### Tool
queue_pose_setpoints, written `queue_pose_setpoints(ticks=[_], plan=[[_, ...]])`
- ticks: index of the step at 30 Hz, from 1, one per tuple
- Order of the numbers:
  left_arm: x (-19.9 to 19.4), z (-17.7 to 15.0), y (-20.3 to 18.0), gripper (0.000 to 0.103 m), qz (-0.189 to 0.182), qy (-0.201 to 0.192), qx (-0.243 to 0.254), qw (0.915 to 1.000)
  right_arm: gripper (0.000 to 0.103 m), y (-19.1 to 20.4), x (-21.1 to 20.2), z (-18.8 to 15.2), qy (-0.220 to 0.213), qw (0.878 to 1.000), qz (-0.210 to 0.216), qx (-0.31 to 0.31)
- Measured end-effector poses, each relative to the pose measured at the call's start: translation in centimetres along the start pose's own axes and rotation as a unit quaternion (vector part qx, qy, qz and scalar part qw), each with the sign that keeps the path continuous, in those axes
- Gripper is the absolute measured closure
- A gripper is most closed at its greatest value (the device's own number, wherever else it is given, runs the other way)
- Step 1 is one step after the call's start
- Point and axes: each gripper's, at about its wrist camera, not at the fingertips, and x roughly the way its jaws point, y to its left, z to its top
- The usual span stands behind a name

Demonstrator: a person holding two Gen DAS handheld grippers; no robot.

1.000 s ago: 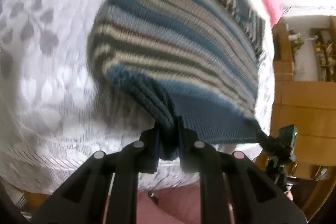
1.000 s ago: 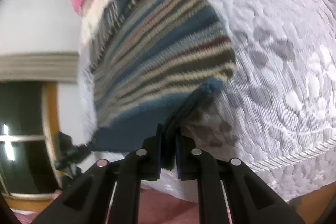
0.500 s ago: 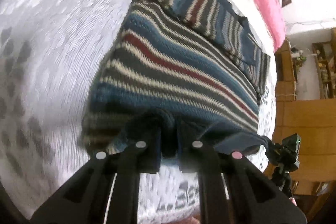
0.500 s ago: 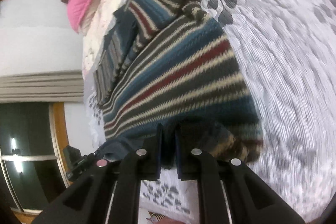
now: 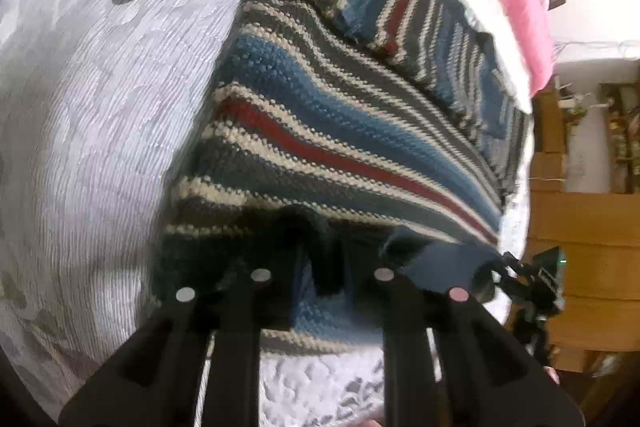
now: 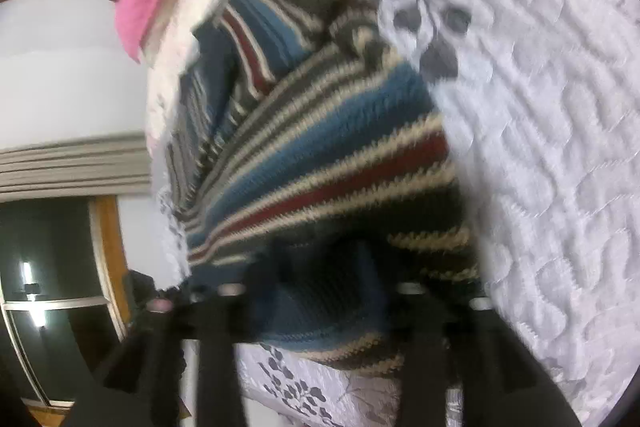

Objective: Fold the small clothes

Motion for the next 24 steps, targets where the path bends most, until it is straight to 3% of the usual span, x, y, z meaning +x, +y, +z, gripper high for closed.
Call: queue_pose_setpoints(ticks=[3,4,6,8,12,15,18,24], plan=[[-0.7,-0.2,0.3,0.078,-0.013,0.011,0.002,0.9999,0.032,-0.7,-1.9,0.3,-0.023,1.0,0.004,0.005],[-0.9,-0.3,0.2,0.064,-0.01,0.012,0.005,0.9999,0.032,-0.8,-2.4,0.4,-0.029,1.0,0.006,0.005],[-1.6,-0.4,0.2,0.046,-0.014,0.008,0.008,0.9998,0.032,-0.7,-3.1,0.3,-0.035,0.999,0.005,-0.004],[-2.2,-0.2,0.7,0.046,-0.044,0.016,-0.004,0.9989,0.032,-0.3,-3.2,0.1,-0.035,0.999,0.004,-0.015],[-3.9,0.4,0.9,0.046,-0.011,-0.011,0.006,0.9999,0.033,1.2,-2.8,-0.5,-0.035,0.998,-0.012,-0.045],[-4.1,1.1,-0.8,0.046,0.035,-0.023,0.058,0.9975,0.033,2.9,-2.0,-0.9,-0.031,0.995,-0.036,-0.084],[-2.2,1.5,-4.0,0.043,0.079,-0.006,0.146,0.9861,0.033,4.4,-1.1,-1.2,-0.017,0.99,-0.063,-0.125],[2.2,2.1,-6.2,0.042,0.127,0.049,0.232,0.9631,0.033,5.4,-0.1,-1.5,0.002,0.984,-0.082,-0.158]])
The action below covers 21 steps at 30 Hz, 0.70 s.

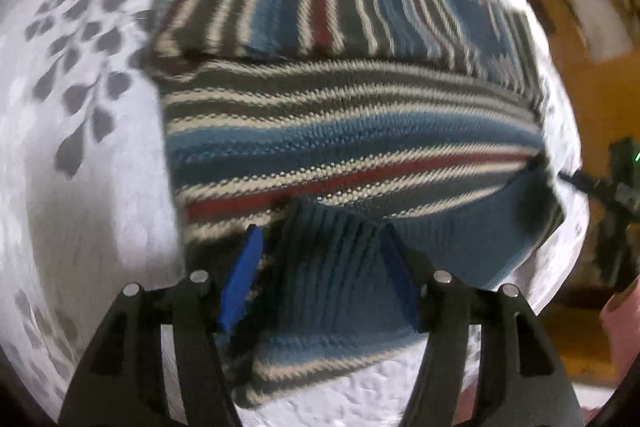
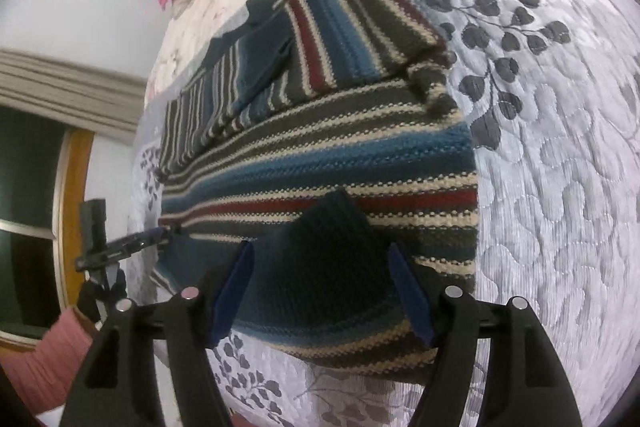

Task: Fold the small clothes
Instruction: 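Carry the hem over the sweater body toward the collar with both tools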

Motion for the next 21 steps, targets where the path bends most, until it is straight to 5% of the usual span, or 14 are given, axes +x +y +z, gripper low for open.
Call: queue_pose_setpoints(ticks=[9,13,15,21], plan=[[2.8,0.4,0.7,0.043,-0.008,0.034,0.027,0.999,0.033,2.0,1.7,0.4,0.026,0.997,-0.043,-0.064],[2.6,0.1,0.5,0.077,-0.021,0.027,0.021,0.9992,0.033,3.1,3.0,1.1,0.041,0.99,-0.081,-0.11],[2.3,-0.5,-0.3,0.083,-0.031,0.021,0.031,0.9988,0.032,3.4,3.9,1.4,0.051,0.987,-0.086,-0.123],[2.8,-0.9,-1.3,0.077,-0.033,0.013,0.022,0.9991,0.032,3.4,6.2,1.9,0.08,0.982,-0.098,-0.138]])
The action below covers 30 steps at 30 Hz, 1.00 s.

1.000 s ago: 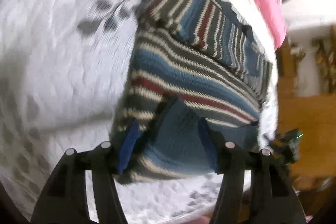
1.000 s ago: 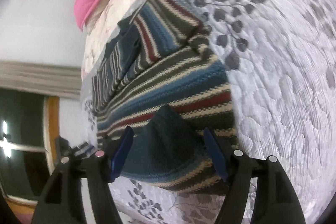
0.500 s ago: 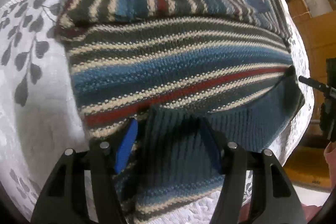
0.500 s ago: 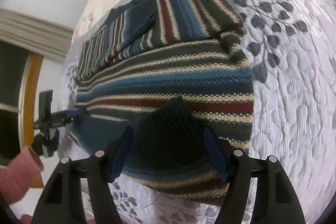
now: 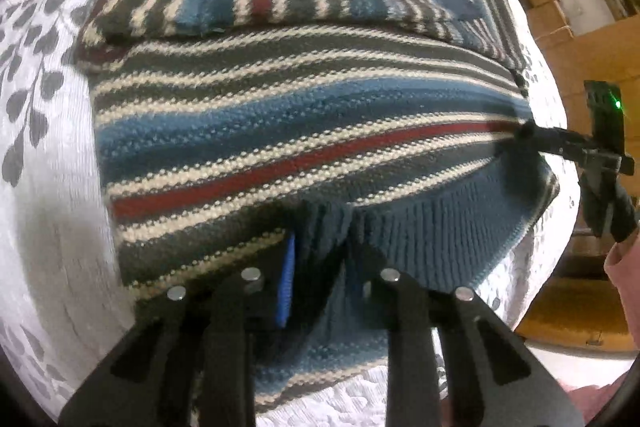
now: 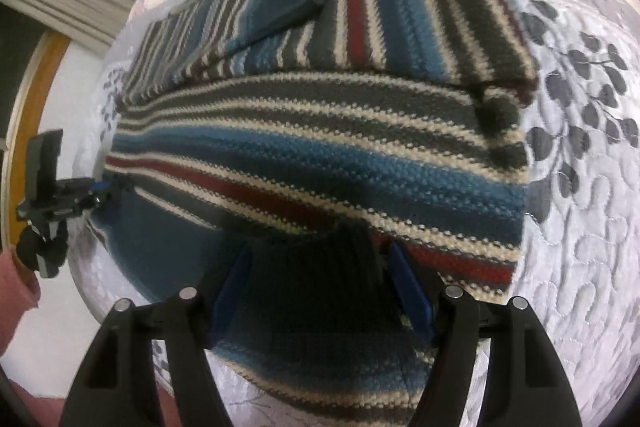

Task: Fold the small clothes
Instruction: 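Carry the hem over the sweater body toward the collar with both tools, then lay the hem onto the collar with both tools and open them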

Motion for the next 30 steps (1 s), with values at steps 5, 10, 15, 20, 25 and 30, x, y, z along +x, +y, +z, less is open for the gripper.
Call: queue_pose_setpoints(ticks=[5,10,15,20,25,30], plan=[[0.7,0.2,0.9,0.07,-0.004,0.001,-0.03,0.9995,0.044,0.7,0.5,-0.1,0.007,1.0,-0.015,-0.017],[0.0,0.0,-0.9,0.079,0.0,-0.005,-0.007,1.0,0.088,1.9,-0.1,-0.8,0.012,0.998,-0.018,-0.052],[-2.6,-0.4,-1.3,0.081,-0.024,-0.04,-0.014,0.9988,0.09,2.5,-2.5,-1.4,-0.001,0.998,-0.008,-0.068],[-5.6,0.4,-1.0,0.083,-0.044,-0.084,-0.034,0.9949,0.09,2.0,-5.9,-0.7,-0.037,0.998,0.016,-0.056],[-9.2,2.7,-1.4,0.084,-0.058,-0.144,-0.032,0.9874,0.09,1.7,-10.2,2.0,-0.094,0.994,0.046,-0.04],[-12.1,6.6,-1.1,0.085,-0.068,-0.198,-0.043,0.9769,0.09,1.7,-13.5,6.1,-0.137,0.988,0.046,-0.046]])
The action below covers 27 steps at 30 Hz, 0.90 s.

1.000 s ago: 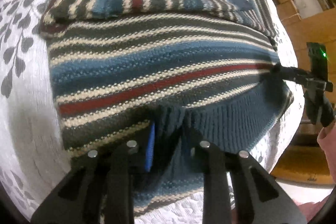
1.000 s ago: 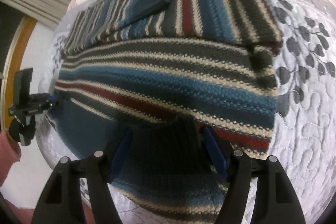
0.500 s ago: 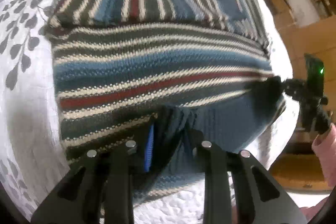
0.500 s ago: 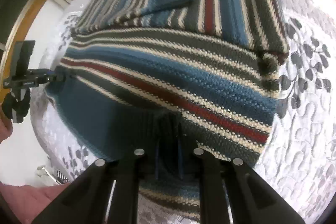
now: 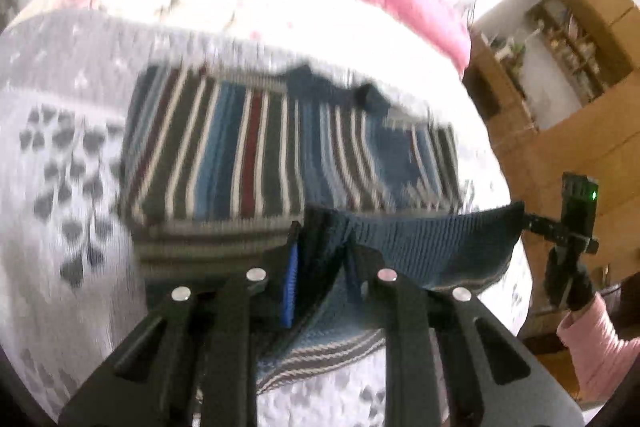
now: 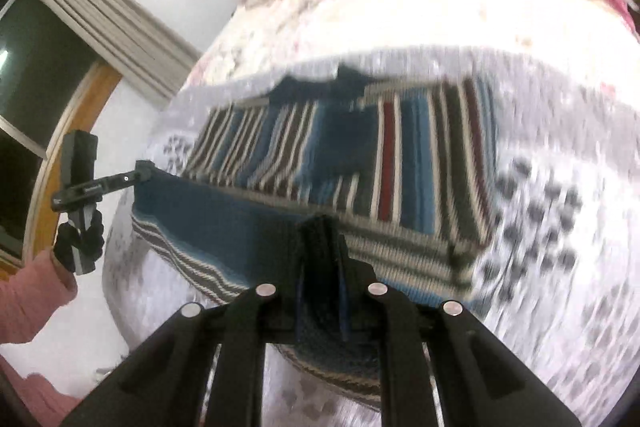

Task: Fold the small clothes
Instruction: 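Lay the hem onto the collar with both tools and open them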

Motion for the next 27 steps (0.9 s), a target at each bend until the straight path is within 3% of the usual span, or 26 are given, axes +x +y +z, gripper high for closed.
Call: queue_pose_setpoints(ticks=[10,15,17,19,22,24,27], plan=[[1.1,10.1,1.2,0.097,0.018,-0.08,-0.014,0.9966,0.09,-1.3,2.0,9.8,-0.034,0.998,-0.041,-0.017],[4.0,12.3,3.2,0.096,0.042,-0.058,-0.032,0.9969,0.093,-5.0,4.2,12.8,-0.043,0.997,-0.046,0.034],[5.3,12.0,4.0,0.085,0.053,-0.038,-0.035,0.9973,0.091,-6.4,5.1,13.1,-0.037,0.997,-0.038,0.058],[6.5,11.2,4.6,0.072,0.063,-0.01,-0.032,0.9974,0.082,-7.0,6.0,12.7,-0.019,0.997,-0.034,0.064],[8.6,10.1,5.5,0.058,0.096,0.036,-0.016,0.9947,0.058,-6.8,7.5,11.7,0.007,0.998,-0.022,0.057],[10.0,9.7,6.0,0.058,0.1,0.059,-0.011,0.9932,0.037,-6.4,9.0,11.0,0.03,0.998,-0.026,0.049],[11.8,9.5,5.8,0.048,0.104,0.082,0.006,0.9912,0.035,-5.9,11.5,10.1,0.059,0.996,-0.055,0.031]])
